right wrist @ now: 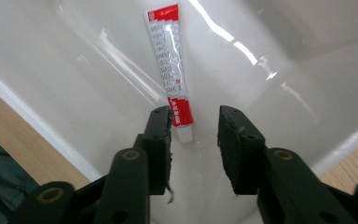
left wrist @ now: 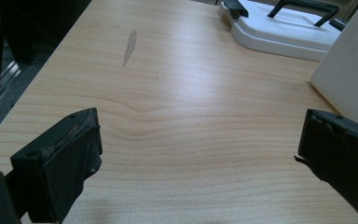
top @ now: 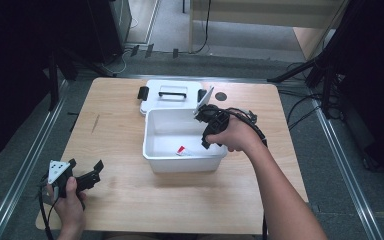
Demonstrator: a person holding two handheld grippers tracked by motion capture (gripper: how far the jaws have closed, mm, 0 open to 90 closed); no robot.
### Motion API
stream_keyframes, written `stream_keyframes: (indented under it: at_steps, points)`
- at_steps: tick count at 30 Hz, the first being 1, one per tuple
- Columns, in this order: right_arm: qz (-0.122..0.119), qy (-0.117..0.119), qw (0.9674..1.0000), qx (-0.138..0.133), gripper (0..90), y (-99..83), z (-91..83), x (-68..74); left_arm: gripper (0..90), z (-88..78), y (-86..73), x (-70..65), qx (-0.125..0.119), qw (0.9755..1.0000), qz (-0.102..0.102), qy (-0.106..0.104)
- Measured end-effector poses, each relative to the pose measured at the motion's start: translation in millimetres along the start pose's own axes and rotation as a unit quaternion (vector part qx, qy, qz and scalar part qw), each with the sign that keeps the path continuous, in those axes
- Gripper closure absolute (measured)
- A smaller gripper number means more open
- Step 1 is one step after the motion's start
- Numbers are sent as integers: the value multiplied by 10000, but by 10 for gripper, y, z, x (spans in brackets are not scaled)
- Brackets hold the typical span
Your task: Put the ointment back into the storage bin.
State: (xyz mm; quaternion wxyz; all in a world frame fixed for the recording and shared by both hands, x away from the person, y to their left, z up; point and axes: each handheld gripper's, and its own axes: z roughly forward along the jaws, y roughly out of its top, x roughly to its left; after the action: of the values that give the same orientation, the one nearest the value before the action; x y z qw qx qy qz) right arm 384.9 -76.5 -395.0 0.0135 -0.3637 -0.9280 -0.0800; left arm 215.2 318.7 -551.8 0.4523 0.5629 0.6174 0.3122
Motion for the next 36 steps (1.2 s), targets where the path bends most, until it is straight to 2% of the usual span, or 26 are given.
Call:
stream_keyframes:
  at_steps: [3,5,6,7,8,10,11,12,13,15,21,22,25,30,31,33,34,35,36]
  points:
    - [75,4,9999,-129,570,-14,-71,-23,4,-1,0,1,-1,10000,11,-1]
    - [165,6,9993,-331,435,-49,-164,-45,4,0,0,0,-2,10000,12,1]
    - [165,6,9993,-331,435,-49,-164,-45,4,0,0,0,-2,10000,12,1]
    - [193,5,9991,-371,381,-62,-189,-48,4,-1,1,0,2,10000,13,1]
    - [287,-25,9988,-389,244,-89,-233,-55,4,-1,1,0,12,10000,17,4]
    - [253,-77,9988,-412,115,-123,-266,-75,4,-1,1,-1,9,10000,16,6]
    - [253,-77,9988,-412,115,-123,-266,-75,4,-1,1,-1,9,10000,16,6]
    - [268,-245,9978,-548,84,-160,-308,-80,4,-1,1,-1,3,10000,16,4]
    - [287,-312,9974,-584,53,-172,-324,-85,4,-1,0,-1,2,10000,17,4]
    - [361,-365,9967,-625,18,-184,-343,-88,4,0,0,-1,-1,10000,20,6]
    - [532,-488,9936,-867,0,-293,-417,-109,4,0,-1,-4,-3,10000,19,11]
    - [596,-609,9917,-968,0,-337,-417,-124,4,-1,-2,-6,-1,10000,26,13]
    - [640,-673,9900,-1066,0,-385,-414,-147,4,-1,-2,-8,4,10000,22,9]
    - [895,-784,9824,-1438,0,-565,-391,-243,4,-1,-1,-9,12,10000,24,12]
    - [895,-784,9824,-1438,0,-565,-391,-243,4,-1,-1,-9,12,10000,24,12]
    - [980,-785,9795,-1574,0,-635,-377,-281,4,-1,-1,-9,12,10000,31,6]
    - [1046,-795,9767,-1697,0,-708,-363,-318,4,-2,-1,-9,21,10000,31,1]
    - [1046,-795,9767,-1697,0,-708,-363,-318,4,-2,-1,-9,21,10000,31,1]
    - [1077,-795,9752,-1762,0,-744,-355,-338,4,-1,-1,-8,23,10000,31,1]
